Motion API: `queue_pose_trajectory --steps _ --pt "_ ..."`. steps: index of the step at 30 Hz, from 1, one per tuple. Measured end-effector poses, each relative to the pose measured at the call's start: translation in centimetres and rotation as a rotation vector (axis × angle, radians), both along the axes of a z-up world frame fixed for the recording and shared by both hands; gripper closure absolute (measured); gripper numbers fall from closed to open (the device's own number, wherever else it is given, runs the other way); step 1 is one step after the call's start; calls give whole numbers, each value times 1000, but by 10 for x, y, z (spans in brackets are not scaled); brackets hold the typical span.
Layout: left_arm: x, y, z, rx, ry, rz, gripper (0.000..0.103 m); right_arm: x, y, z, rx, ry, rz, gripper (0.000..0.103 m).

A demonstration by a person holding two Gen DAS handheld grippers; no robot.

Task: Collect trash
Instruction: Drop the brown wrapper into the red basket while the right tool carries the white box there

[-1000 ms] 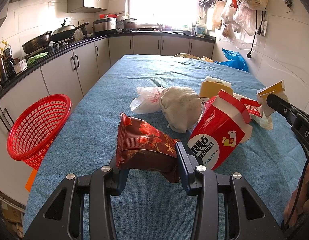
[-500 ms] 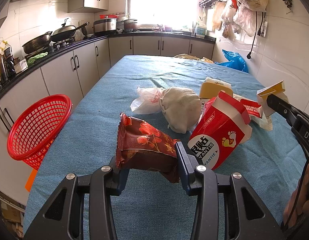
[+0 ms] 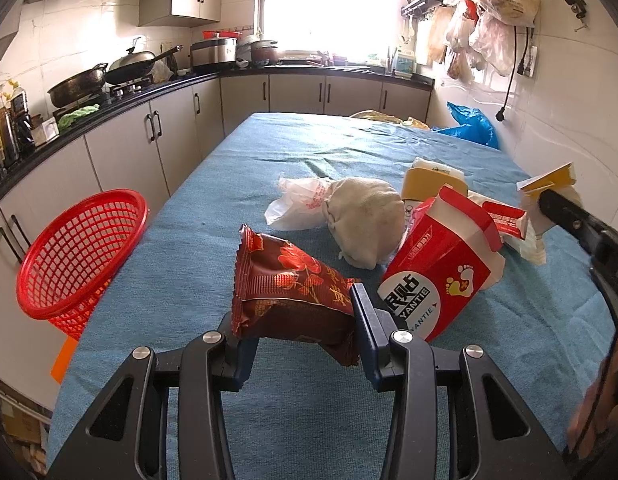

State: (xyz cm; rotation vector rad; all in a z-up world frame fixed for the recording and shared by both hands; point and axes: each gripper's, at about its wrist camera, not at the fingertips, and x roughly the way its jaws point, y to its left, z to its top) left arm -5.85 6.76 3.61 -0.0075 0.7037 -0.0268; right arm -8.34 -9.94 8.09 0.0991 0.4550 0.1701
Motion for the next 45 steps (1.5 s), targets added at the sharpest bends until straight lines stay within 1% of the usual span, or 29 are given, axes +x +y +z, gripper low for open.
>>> queue_pose_trajectory --steps 1,7,12,20,26,32,39,45 --pt "-1 -1 1 2 -3 3 62 -2 -2 2 16 -5 14 96" --pt "-3 0 5 -17 3 8 62 -14 -2 9 37 -23 62 96" --pt "-6 8 11 -38 -14 22 62 -18 -1 13 53 -16 92 96" --pt "-15 32 20 -62 -45 52 62 -27 28 16 44 -5 188 96" --pt "-20 58 24 -75 -57 100 62 -23 52 20 52 22 276 96" --pt "-22 86 29 -82 -69 163 61 -10 78 22 73 82 368 96" --pt "-30 134 38 -86 -99 259 61 8 117 33 83 123 477 96" --pt "-34 177 41 -84 -103 342 61 26 158 41 107 175 584 96"
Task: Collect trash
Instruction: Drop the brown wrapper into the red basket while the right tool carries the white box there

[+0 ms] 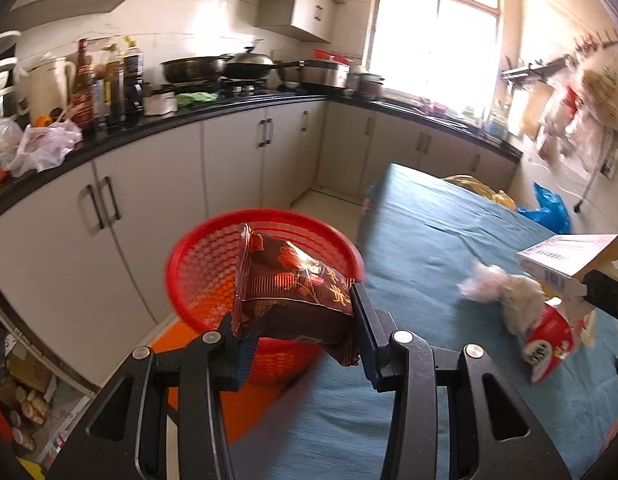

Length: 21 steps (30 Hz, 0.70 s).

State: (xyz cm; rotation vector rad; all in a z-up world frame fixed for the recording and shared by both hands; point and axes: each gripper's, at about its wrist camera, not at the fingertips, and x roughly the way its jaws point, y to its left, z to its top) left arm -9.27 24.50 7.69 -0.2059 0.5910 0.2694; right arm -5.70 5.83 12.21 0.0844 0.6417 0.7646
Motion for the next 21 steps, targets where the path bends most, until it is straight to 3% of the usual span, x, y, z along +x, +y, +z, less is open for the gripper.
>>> queue_pose_trajectory --steps 12,21 --pt "17 55 -7 0 32 61 61 51 95 -6 42 156 166 96" --pt "39 74 -19 -4 67 74 61 90 142 -20 80 264 205 96"
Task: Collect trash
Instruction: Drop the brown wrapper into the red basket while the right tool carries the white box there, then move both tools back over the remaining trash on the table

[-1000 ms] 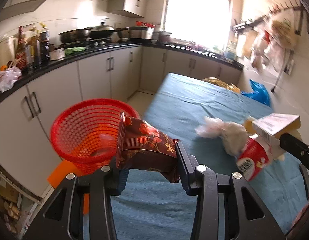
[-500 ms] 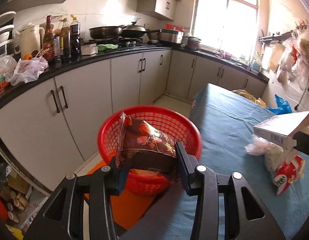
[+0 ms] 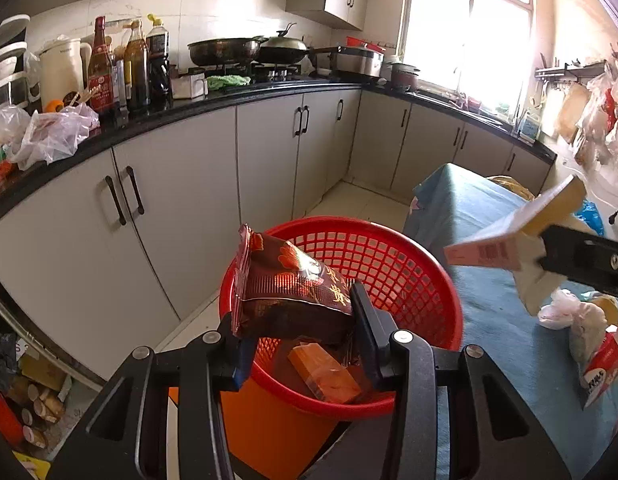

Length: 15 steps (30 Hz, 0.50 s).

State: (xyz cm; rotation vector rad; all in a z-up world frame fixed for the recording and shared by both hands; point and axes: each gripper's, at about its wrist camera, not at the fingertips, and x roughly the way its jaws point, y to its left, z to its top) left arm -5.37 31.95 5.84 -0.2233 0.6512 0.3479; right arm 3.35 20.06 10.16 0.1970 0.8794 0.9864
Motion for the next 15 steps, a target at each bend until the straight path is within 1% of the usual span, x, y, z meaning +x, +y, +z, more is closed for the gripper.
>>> queue_pose_trajectory --steps 1,2,4,5,6,7,8,13,15 --pt "2 2 -1 -3 2 0 61 3 2 -1 1 5 -1 96" --pt "4 3 -2 -5 5 1 61 6 5 -3 2 12 -2 93" --pt "7 5 -3 -3 5 7 61 13 9 -7 0 30 -11 93" --pt "9 4 -4 0 8 6 55 15 10 -8 1 41 -14 87" --pt "10 4 -4 -1 12 3 50 18 9 -10 4 48 -25 76" --pt "11 4 -4 -3 13 5 39 18 6 -10 6 49 -34 71" --pt "10 3 -4 -2 8 7 35 18 2 -10 10 50 -38 66" --pt "-2 -11 2 14 -15 -11 35 7 -31 6 27 -5 -84 66" --pt "-7 -21 6 10 -27 -34 35 -4 -46 14 17 -54 -111 66"
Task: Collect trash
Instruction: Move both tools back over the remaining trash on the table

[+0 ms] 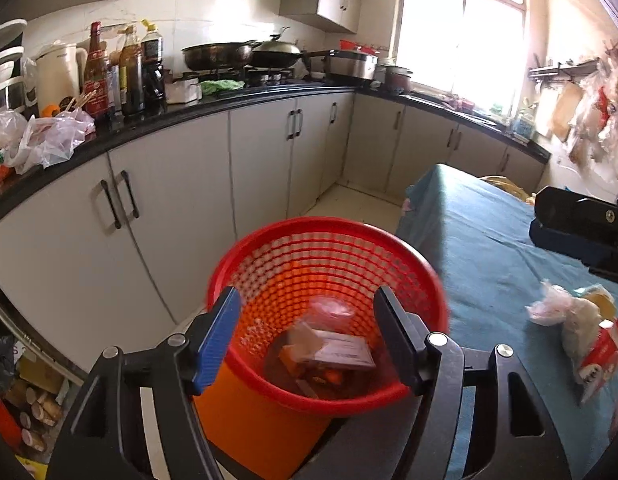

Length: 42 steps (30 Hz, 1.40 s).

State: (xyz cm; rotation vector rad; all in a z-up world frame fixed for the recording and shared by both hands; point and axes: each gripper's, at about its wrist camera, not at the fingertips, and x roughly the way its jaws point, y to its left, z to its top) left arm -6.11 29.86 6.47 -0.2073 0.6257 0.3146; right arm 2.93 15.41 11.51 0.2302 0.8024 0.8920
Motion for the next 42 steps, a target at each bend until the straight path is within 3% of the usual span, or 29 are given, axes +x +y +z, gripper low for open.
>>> queue_pose_trajectory --steps 7,17,21,23,27,33,36,39,42 --pt "-14 -52 6 -27 -28 -105 32 -40 -59 3 -12 -81 -76 63" --pt "-9 -151 -15 -4 44 -319 32 -79 -174 -8 -27 -132 -260 63" --pt "-7 -182 -15 27 54 -390 25 -82 -231 -13 -7 -113 -386 63" --pt "-6 -196 -15 42 64 -430 16 -80 -254 -19 7 -88 -435 63" --pt "1 -228 -19 69 98 -518 12 -77 -290 -32 31 -43 -506 63" --pt "18 -278 -31 189 160 -632 10 -79 -319 -39 56 -20 -552 60" --pt "30 -296 -36 272 189 -616 9 -83 -331 -36 60 -31 -574 57" --pt "42 -309 -41 317 213 -626 7 -83 -345 -31 56 -40 -610 48" --pt "53 -321 -45 351 228 -631 7 -78 -361 -31 28 -22 -650 47"
